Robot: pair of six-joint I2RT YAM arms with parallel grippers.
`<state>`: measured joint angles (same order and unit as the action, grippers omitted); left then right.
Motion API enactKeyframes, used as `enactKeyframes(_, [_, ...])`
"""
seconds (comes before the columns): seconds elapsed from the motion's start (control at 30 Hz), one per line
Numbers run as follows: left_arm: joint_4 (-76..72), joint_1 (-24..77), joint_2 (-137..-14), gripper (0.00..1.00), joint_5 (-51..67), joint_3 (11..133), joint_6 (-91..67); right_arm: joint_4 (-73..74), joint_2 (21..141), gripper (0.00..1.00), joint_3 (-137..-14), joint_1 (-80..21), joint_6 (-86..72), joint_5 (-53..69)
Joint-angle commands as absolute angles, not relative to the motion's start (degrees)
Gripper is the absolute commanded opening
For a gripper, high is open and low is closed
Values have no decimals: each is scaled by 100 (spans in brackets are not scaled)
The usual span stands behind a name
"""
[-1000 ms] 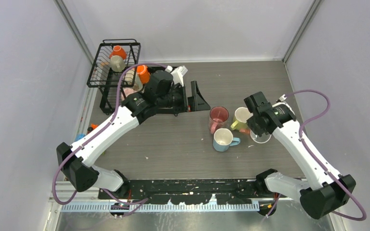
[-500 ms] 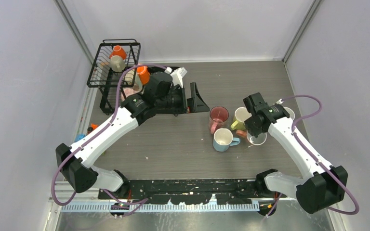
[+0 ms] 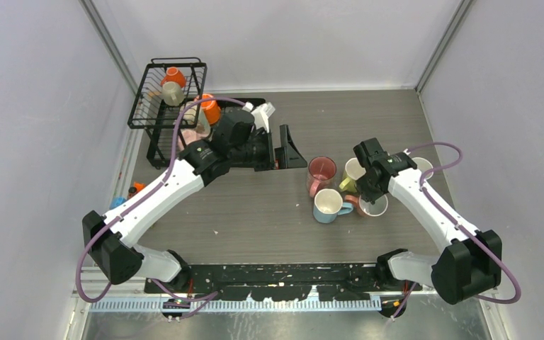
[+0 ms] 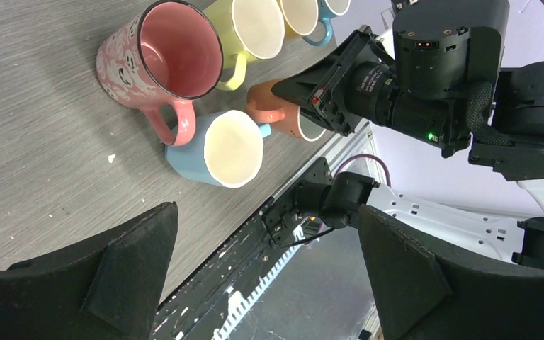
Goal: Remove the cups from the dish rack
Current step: Place the cup at the center of the board.
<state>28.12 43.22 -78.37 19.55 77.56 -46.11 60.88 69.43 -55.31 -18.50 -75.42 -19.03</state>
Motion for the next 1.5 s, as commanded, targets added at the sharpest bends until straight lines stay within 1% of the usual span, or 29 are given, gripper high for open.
enactKeyframes(0.0, [2642, 4373, -7599, 100, 2045, 7722, -4612, 5916, 6975, 1, -5525, -1802, -7670, -2057])
enactKeyframes(0.37, [2633, 4395, -7567, 100, 2034, 7656, -4626, 5657, 7275, 1, -5336, -1744, -7638, -1974])
enactKeyframes(0.53, [2622, 4403, -7560, 100, 2030, 7637, -4627, 5571, 7321, 9, -5278, -1738, -7622, -1975])
enactKeyframes(0.63, [2622, 4412, -7559, 100, 2030, 7636, -4625, 5529, 7313, 17, -5264, -1739, -7605, -1957])
enactKeyframes(0.8, [2608, 4421, -7591, 100, 2030, 7633, -4632, 5506, 7282, 23, -5298, -1736, -7542, -1944])
enactKeyframes(1.03, [2601, 4447, -7617, 100, 2022, 7636, -4632, 5551, 7286, 34, -5371, -1735, -7499, -1940])
enactKeyframes(1.27, [2600, 4460, -7603, 100, 2013, 7612, -4611, 5719, 7198, 39, -5522, -1737, -7449, -1936])
enactKeyframes(1.47, [2593, 4481, -7610, 100, 2039, 7613, -4575, 5911, 6999, 42, -5626, -1732, -7427, -1969])
